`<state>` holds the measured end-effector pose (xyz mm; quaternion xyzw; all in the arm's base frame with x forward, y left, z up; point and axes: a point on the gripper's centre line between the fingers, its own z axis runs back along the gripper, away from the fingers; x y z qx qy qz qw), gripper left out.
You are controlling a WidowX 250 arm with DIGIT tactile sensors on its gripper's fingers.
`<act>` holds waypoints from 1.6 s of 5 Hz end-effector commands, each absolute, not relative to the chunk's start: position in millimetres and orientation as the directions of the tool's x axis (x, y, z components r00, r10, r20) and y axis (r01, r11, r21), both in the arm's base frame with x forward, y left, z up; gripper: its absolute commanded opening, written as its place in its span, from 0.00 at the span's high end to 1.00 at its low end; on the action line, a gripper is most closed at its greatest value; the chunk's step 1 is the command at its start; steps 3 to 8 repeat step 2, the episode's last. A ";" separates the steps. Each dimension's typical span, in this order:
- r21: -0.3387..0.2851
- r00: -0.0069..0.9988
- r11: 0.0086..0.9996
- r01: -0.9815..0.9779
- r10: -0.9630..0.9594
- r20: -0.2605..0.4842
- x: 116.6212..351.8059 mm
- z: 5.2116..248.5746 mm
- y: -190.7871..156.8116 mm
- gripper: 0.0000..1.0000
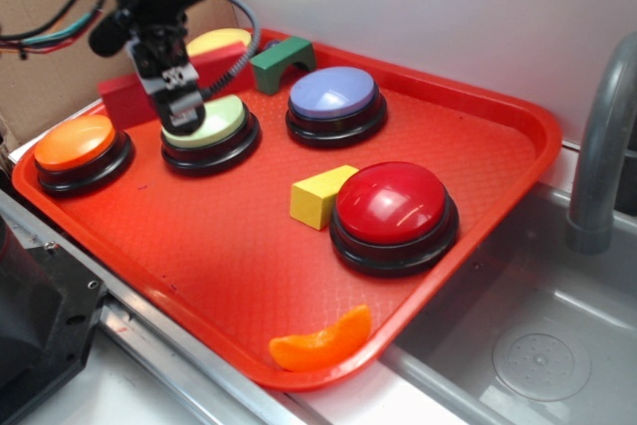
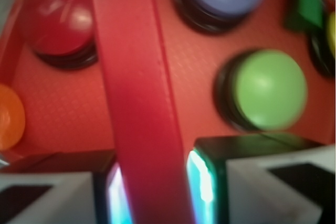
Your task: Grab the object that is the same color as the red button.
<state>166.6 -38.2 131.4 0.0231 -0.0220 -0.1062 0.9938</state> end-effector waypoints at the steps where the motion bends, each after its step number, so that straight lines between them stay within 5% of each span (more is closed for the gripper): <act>1: 0.013 0.985 0.997 -0.080 0.077 0.154 167.8 164.8 -23.9 1.00; 8: 0.045 0.984 0.992 -0.119 0.112 0.135 168.0 159.6 -22.3 1.00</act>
